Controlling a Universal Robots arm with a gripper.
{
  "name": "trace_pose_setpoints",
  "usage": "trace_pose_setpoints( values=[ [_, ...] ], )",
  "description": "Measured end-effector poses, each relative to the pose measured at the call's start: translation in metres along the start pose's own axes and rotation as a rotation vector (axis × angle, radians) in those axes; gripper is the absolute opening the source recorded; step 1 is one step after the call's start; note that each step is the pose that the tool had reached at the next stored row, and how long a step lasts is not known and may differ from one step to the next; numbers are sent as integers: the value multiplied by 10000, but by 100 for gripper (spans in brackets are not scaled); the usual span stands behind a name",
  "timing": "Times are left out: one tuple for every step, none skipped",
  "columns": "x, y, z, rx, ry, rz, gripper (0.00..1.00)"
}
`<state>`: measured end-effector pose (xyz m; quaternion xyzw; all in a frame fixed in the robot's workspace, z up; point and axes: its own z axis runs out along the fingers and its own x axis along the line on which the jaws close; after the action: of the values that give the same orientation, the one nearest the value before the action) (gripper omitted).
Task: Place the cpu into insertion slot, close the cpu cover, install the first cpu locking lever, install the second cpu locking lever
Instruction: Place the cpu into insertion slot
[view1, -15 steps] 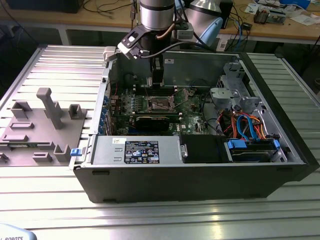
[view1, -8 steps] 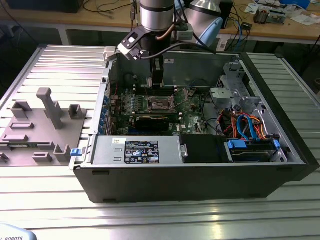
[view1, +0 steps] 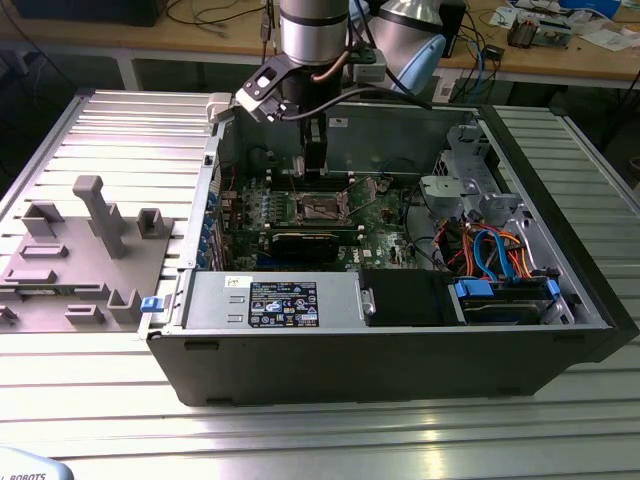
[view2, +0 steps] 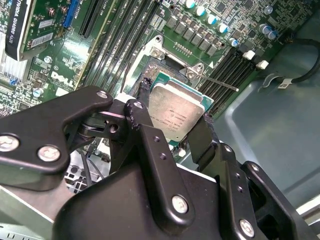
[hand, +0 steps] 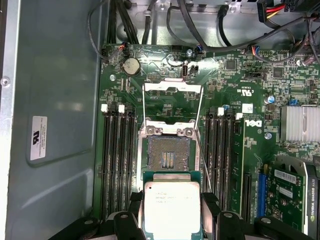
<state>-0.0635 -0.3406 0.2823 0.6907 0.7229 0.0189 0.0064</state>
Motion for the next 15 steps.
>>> trace_pose_setpoints(
  values=[
    [0,0,3,0,0,0,55],
    [0,0,8,0,0,0,55],
    [0,0,10,-1,0,0,55],
    [0,0,12,0,0,0,55],
    [0,0,15,0,0,0,55],
    [0,-1,17,-1,0,0,55],
    [0,-1,19,-1,0,0,55],
    [0,-1,22,-1,0,0,55],
    [0,-1,24,0,0,-1,55],
    [-1,-1,27,-1,0,0,55],
    [0,-1,30,0,0,-1,55],
    [-1,-1,33,0,0,0,55],
    [-1,-1,35,0,0,-1,55],
    [-1,-1,38,0,0,0,55],
    [-1,-2,42,0,0,0,55]
  ],
)
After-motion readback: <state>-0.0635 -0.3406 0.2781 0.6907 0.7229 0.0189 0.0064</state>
